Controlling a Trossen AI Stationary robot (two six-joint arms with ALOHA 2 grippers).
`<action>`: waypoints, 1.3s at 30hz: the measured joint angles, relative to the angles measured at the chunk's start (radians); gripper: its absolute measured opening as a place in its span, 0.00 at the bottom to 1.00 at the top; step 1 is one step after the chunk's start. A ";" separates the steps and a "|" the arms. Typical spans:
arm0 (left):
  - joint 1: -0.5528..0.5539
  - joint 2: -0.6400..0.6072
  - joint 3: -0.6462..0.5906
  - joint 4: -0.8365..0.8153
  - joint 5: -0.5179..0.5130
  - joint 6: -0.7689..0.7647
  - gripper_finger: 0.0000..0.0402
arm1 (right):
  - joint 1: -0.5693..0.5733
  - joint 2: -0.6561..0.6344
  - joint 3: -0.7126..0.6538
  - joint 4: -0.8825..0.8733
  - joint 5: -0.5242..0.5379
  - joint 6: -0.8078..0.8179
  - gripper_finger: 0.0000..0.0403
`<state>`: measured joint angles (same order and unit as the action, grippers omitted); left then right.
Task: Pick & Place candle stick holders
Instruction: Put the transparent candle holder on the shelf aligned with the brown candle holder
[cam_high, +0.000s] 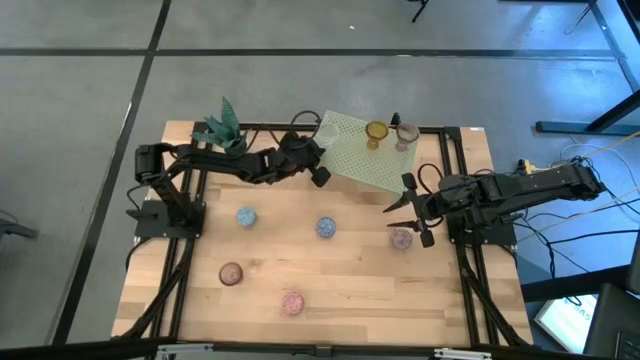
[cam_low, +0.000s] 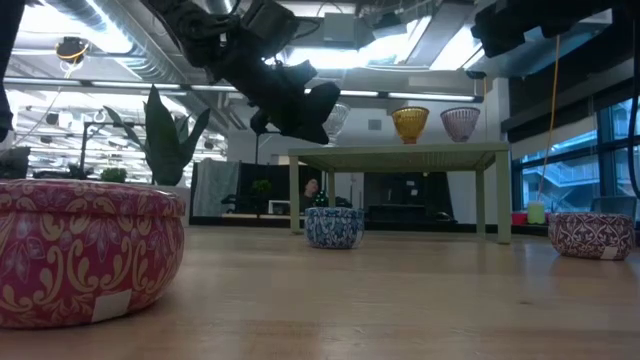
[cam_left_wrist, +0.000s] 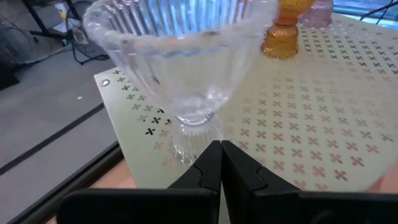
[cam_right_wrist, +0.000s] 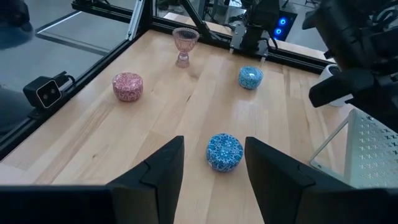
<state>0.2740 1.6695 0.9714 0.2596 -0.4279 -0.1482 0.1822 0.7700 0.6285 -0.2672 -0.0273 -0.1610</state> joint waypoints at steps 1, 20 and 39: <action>0.007 0.000 0.000 0.000 0.015 -0.008 0.01 | 0.000 0.000 0.000 0.000 0.000 0.000 0.43; 0.066 0.000 0.000 0.014 0.108 -0.024 0.00 | 0.000 0.000 0.000 0.002 0.000 -0.001 0.43; 0.108 0.079 0.023 0.116 0.165 0.001 0.01 | 0.000 0.000 0.001 0.015 -0.001 -0.033 0.43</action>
<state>0.3824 1.7485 0.9940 0.3754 -0.2625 -0.1469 0.1818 0.7702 0.6296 -0.2518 -0.0278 -0.1940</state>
